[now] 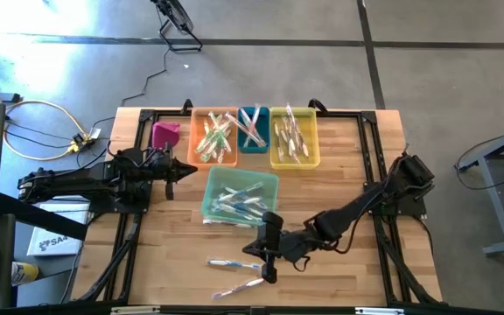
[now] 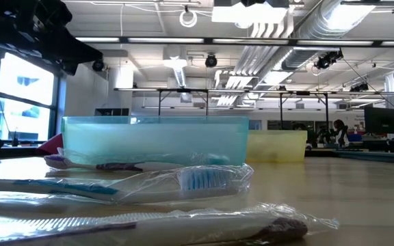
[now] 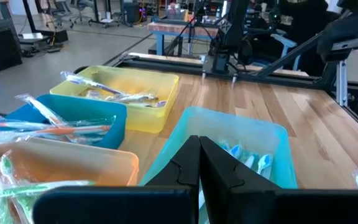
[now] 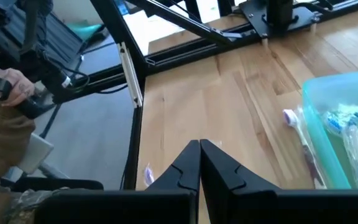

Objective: Pick & Place Toothbrushes
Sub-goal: Put the blue toothbrush into the green bin

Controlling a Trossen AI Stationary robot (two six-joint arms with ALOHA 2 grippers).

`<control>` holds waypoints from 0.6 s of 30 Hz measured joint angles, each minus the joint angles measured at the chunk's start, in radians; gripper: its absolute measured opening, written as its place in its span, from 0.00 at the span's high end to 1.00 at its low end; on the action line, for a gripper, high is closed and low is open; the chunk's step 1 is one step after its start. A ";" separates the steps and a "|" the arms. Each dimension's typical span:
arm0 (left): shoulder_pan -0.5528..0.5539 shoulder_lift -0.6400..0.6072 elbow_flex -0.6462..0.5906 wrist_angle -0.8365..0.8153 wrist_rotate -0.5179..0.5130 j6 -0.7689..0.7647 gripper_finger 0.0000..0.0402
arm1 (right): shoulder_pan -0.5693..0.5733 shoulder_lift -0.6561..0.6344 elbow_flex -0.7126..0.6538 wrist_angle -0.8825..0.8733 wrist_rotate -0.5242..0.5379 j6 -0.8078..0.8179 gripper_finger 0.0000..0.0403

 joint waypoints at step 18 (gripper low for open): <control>0.000 0.000 0.000 0.002 -0.001 0.033 1.00 | 0.001 0.163 0.233 -0.335 0.003 0.012 1.00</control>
